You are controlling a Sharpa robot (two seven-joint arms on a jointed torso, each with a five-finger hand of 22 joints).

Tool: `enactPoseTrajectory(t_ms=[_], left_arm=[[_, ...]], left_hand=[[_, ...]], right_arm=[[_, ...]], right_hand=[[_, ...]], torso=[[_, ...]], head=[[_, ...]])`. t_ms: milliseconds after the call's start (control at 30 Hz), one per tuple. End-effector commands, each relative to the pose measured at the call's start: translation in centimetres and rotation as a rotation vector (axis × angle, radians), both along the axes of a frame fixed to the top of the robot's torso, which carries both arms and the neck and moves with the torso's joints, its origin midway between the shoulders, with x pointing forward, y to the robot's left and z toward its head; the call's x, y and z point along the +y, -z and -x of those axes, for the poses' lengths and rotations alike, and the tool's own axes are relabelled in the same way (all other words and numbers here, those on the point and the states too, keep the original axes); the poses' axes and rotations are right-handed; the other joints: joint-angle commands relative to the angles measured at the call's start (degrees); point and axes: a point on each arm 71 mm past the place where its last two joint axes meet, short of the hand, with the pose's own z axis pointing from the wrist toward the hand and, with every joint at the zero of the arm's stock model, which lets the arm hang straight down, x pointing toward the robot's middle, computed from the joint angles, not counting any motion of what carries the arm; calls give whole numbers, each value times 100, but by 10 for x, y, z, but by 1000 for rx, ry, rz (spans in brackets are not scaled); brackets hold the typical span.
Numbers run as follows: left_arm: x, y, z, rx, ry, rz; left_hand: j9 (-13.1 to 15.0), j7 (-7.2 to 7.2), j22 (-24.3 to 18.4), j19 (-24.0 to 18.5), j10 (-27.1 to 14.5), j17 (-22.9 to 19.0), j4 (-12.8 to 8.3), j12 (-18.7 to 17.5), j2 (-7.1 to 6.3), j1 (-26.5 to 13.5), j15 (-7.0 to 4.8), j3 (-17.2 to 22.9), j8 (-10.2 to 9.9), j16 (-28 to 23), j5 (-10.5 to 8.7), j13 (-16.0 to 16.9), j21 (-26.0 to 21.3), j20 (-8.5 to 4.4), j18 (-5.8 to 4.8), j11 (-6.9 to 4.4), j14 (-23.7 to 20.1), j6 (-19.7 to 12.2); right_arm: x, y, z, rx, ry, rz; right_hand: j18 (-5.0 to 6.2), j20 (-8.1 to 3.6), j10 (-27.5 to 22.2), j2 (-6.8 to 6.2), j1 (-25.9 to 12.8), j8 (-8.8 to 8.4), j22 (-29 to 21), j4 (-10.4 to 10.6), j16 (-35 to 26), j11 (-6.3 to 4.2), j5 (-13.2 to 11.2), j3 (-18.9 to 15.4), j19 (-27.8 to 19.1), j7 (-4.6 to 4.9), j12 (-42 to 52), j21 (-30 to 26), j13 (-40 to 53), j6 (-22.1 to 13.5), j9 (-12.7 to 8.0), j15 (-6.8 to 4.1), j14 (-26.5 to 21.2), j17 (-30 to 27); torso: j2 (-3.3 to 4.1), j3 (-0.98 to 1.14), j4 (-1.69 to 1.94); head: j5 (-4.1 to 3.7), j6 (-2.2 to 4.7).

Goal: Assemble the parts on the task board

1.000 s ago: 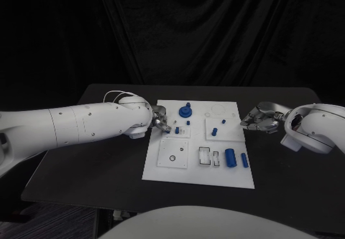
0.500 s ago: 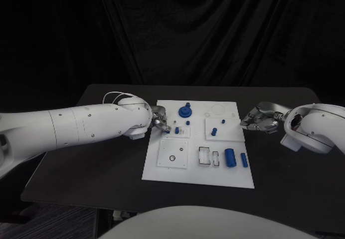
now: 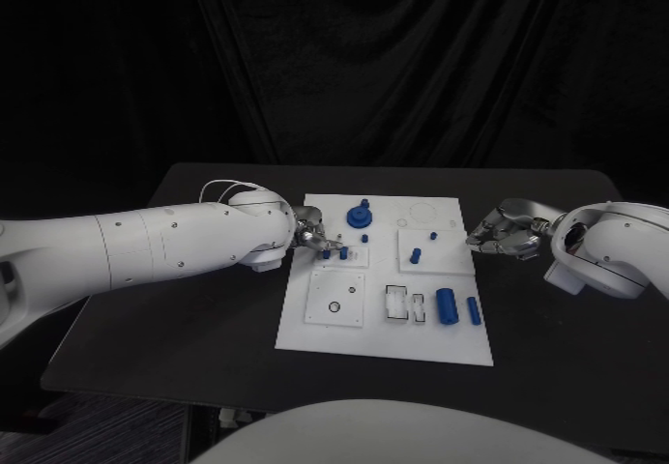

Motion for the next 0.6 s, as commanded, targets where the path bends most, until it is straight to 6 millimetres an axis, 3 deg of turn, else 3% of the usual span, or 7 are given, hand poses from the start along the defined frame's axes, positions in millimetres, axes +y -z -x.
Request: enactPoseTrajectory(t_ms=[33, 100, 233, 600], left_arm=[[0, 7, 3, 23, 16, 3], [0, 7, 3, 21, 16, 5], [1, 7, 2, 19, 14, 6], [7, 8, 1, 20, -5, -6]], left_hand=[[-48, 45, 1509, 603, 524, 1298, 11, -31, 87, -253, 52, -182, -59, -36, -71, 1439, -20, 21, -80, 33, 533, 2], [-95, 54, 1509, 603, 519, 1292, 16, -35, 233, -551, 59, -372, -116, -39, -70, 1435, -20, 33, -80, 49, 530, 5], [-124, 60, 1509, 603, 516, 1290, 16, -38, 329, -707, 67, -524, -152, -40, 2, 1433, -20, 38, -80, 55, 529, 18], [-127, 54, 1509, 603, 520, 1301, 13, -34, 446, -755, 68, -597, -149, -35, 90, 1436, -20, 41, -80, 53, 533, 63]], right_arm=[[-1, 2, 1, 18, 7, 18], [-1, 2, 1, 19, 6, 19], [-1, 3, 1, 21, 6, 20], [-1, 3, 1, 24, 5, 21]], right_hand=[[86, 3, 134, -17, 53, 9, 850, -9, -27, 22, 26, 33, -52, 6, -17, -47, 1035, 51, 7, 18, 334, 889], [86, 3, 134, -17, 53, 9, 850, -9, -27, 22, 26, 33, -52, 6, -17, -47, 1035, 51, 7, 18, 334, 889], [86, 3, 134, -17, 53, 9, 850, -9, -27, 22, 26, 33, -52, 6, -17, -47, 1035, 51, 7, 18, 334, 889], [86, 3, 131, -13, 52, 13, 850, -9, -26, 21, 27, 38, -52, 5, -18, -48, 1033, 59, 9, 19, 335, 890]], torso=[[-4, 3, 4], [-4, 3, 2], [-3, 0, 0], [3, 0, 6]], head=[[-5, 0], [2, 0], [6, 0], [-5, 0]])
